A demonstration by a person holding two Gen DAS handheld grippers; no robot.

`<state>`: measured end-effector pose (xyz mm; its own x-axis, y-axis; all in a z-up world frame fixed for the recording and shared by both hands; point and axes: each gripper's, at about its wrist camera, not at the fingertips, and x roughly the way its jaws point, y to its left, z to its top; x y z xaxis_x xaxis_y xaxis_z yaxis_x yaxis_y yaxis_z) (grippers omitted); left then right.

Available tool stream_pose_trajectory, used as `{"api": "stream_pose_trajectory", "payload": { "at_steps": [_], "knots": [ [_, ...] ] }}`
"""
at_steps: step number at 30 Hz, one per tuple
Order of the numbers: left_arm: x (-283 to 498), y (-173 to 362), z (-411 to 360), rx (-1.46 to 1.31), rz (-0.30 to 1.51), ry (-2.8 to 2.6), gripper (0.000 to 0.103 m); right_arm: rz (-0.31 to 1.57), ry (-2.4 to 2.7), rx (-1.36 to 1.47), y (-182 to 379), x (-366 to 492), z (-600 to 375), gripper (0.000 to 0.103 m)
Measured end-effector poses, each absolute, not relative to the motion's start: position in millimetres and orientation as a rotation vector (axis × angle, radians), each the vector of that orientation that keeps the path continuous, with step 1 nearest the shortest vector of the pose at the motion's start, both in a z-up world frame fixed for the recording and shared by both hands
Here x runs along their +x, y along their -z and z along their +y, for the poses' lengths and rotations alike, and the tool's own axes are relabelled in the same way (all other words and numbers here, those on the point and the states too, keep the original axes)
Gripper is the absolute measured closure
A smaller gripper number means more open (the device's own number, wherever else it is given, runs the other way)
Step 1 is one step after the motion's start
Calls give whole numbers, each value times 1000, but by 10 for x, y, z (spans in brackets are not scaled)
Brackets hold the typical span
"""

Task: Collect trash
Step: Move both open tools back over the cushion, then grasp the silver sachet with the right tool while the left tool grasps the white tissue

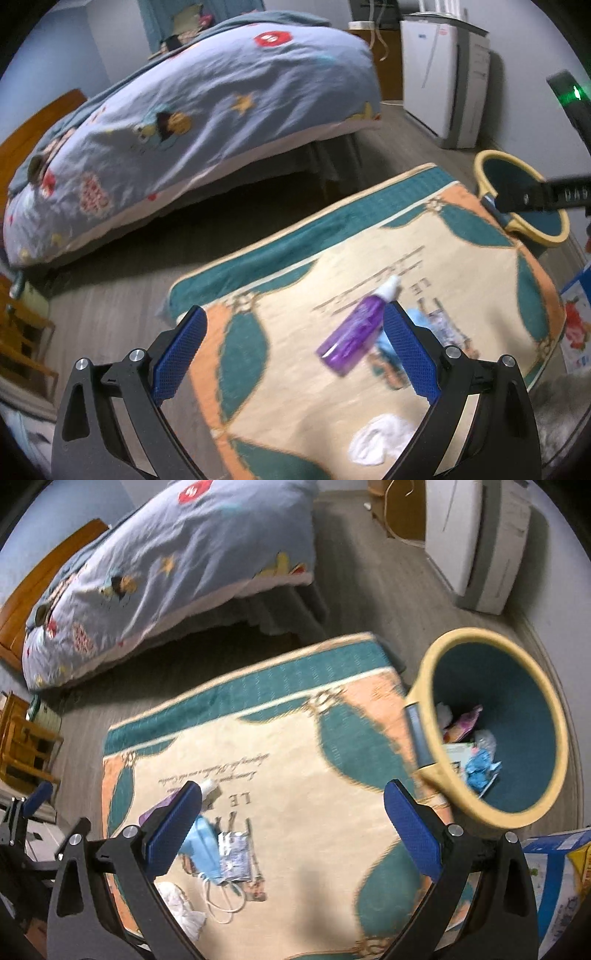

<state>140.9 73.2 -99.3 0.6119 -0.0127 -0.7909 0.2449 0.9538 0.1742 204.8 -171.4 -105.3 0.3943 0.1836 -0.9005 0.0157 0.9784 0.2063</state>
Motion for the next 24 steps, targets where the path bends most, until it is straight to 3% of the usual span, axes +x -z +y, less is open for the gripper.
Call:
{"api": "stream_pose_trajectory", "payload": {
  "at_steps": [12,19,24],
  "knots": [
    [1485,1034,1132,175,944,122,8,1321,-177,124,1595,1917,-1000,7],
    [1500,1031,1180,159,947,119,8,1433,-204,88,1878,1872,-936,55],
    [1502,1027,1163,161,946,121,8,1468,-226,63,1993,1864,-873,62]
  ]
}}
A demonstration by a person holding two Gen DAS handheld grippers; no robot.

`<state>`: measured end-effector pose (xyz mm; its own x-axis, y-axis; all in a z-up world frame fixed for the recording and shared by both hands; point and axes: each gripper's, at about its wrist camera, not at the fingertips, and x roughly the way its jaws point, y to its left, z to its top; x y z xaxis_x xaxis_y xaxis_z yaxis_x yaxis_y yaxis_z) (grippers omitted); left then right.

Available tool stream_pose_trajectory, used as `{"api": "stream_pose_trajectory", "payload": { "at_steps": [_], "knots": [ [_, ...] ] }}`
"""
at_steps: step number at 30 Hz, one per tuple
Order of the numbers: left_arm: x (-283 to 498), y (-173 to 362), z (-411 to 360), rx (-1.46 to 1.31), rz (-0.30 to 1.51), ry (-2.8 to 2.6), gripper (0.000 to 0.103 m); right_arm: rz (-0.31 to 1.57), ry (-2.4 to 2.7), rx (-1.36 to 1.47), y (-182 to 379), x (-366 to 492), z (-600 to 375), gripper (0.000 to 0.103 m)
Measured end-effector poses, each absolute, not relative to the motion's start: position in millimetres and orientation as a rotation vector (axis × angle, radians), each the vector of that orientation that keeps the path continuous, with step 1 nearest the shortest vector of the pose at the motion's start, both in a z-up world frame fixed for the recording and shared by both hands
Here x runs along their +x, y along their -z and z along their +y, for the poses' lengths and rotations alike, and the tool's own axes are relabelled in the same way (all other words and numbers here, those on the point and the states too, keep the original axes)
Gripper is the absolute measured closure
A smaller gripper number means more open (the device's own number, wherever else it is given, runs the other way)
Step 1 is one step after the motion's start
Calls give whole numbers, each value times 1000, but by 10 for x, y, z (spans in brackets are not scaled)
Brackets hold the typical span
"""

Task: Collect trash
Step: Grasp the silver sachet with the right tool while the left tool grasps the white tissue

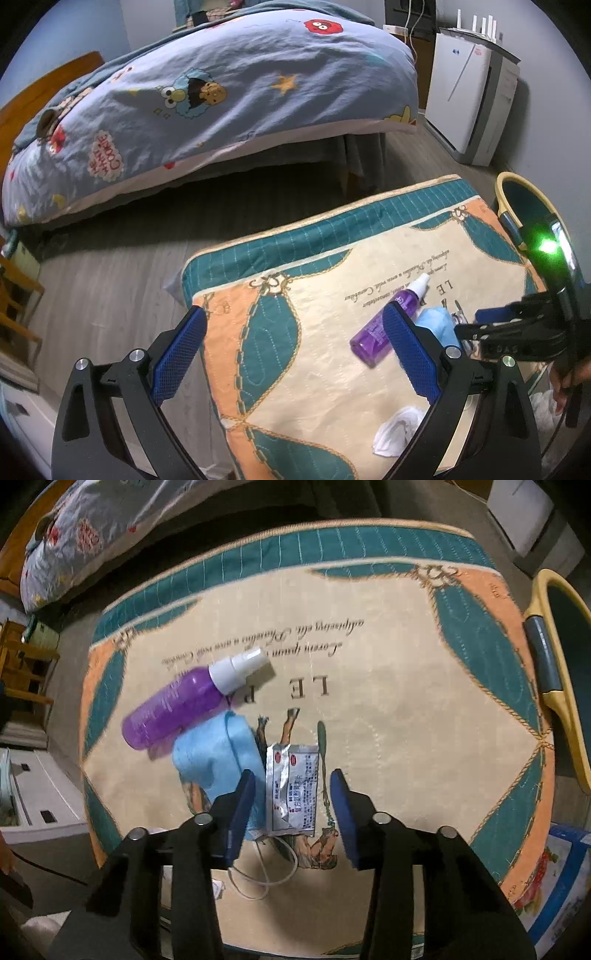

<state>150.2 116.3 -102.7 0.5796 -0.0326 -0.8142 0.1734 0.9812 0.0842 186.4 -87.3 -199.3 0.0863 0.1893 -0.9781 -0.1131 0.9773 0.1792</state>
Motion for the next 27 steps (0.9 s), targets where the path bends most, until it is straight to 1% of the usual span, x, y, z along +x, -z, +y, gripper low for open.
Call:
{"api": "stream_pose_trajectory", "payload": {
  "at_steps": [2,3,4,11,19,24,27],
  "knots": [
    [1503,1035,1152,165,949,124,8,1486,-229,58,2047,1851,-852,62],
    [1501,1044,1142,168,951,125,8,1492,-230,31,2068,1843,-833,64],
    [1501,1048,1134,171,954,127,8,1492,-230,6,2072,1834,-822,73],
    [1370,1113,1030,140,997,140,8,1457,-243,10,1947,1804,-1019,74],
    [938,1193,670,121,1012,121,8,1362,-241,123,1607,1756,-1426,73],
    [633,1540,546,-64,1054,49,8,1323,-250,147,1447,1654,-1556,73],
    [533,1757,467,-15,1096,27,8,1298,-253,150,1367,1643,-1558,73]
  ]
}}
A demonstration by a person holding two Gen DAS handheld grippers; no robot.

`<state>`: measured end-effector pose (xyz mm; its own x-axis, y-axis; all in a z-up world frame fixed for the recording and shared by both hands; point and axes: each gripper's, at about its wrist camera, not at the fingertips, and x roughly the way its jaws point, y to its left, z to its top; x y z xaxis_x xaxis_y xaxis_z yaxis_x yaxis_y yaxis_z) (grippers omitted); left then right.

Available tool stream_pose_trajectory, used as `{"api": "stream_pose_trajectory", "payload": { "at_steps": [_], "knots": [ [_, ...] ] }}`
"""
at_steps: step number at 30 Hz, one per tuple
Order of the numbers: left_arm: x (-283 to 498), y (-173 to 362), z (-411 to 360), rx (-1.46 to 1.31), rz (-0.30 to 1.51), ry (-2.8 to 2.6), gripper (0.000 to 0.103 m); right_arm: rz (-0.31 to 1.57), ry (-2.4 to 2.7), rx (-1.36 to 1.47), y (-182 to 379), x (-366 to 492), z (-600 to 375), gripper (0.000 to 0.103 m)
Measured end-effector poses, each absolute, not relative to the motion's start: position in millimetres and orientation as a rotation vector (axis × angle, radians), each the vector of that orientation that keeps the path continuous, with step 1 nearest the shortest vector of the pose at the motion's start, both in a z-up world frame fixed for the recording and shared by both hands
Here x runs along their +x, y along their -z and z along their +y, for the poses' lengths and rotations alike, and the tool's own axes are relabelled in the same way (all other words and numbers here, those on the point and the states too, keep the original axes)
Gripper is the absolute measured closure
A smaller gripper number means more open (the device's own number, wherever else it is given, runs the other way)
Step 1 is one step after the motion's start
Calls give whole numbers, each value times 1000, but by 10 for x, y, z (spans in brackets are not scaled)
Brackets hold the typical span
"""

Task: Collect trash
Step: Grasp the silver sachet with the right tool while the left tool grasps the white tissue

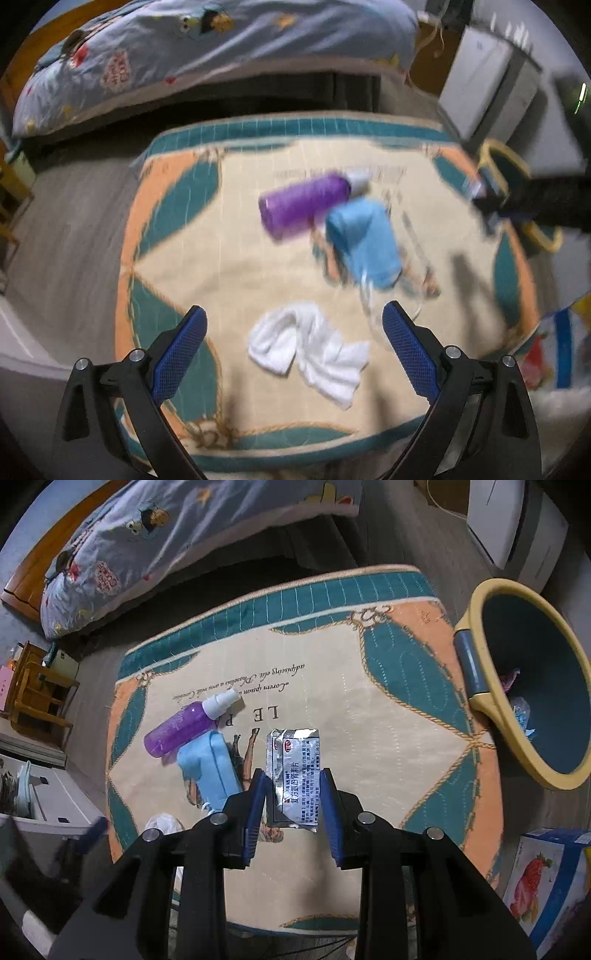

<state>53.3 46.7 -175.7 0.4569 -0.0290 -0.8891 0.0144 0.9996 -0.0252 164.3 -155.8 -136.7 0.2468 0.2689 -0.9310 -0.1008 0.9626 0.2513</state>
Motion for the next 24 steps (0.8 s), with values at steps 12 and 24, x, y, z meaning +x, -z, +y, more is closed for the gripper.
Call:
{"api": "stream_pose_trajectory", "payload": {
  "at_steps": [12,24],
  "knots": [
    [614,2180,386,92,1250,60,42,1234,-242,174,1137,1597,-1905,73],
    [656,1568,198,140,1044,124,83,1182,-235,255,933,1724,-2155,73]
  ]
}}
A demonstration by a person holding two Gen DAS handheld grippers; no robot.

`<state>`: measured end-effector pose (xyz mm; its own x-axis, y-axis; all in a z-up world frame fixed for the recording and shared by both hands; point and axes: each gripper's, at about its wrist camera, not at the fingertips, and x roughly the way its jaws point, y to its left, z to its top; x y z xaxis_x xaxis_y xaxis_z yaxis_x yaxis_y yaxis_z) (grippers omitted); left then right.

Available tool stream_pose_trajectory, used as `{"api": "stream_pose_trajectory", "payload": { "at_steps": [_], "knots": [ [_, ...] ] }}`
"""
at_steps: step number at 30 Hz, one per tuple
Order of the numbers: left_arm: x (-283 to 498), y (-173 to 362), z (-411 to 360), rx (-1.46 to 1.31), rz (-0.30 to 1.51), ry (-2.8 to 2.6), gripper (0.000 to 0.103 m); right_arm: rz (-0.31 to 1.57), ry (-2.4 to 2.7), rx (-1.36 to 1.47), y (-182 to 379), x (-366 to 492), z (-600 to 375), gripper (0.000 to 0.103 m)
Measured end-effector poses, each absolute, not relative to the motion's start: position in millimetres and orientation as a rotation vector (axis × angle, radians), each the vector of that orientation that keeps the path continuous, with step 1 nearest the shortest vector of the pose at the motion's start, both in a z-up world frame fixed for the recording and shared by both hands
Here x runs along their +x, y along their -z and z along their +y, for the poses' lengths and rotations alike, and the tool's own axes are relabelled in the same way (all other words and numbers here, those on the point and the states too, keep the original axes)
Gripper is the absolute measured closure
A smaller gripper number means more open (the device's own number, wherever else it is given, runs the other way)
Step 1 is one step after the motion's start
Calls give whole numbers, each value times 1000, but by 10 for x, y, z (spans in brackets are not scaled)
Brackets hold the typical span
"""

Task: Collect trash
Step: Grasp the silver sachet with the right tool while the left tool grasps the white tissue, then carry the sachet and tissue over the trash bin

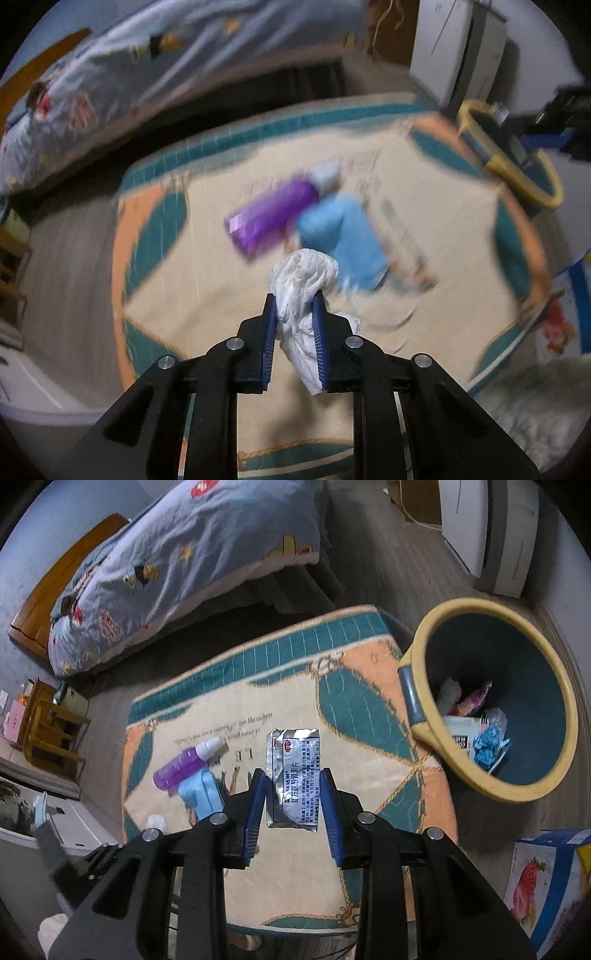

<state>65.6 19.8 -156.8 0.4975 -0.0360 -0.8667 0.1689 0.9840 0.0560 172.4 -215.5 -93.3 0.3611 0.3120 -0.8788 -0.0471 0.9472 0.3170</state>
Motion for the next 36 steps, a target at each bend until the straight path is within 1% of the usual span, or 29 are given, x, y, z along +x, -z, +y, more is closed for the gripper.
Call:
{"api": "stream_pose_trajectory", "payload": {
  "at_steps": [9,13,20,36],
  "knots": [
    [890,616,-147,218,883,237,83,1099,-215,258,656,1811,-2399,73],
    [1072,401,-284,262,835,262,83,1095,-201,280,660,1858,-2551,73],
    [1342,512,-497,127,876,329,83,1094,-156,260,698,1956,-2823,73],
    [1642,603,-1517,203,857,459,83,1099,-60,310,860,2062,-3573,73]
  ]
}}
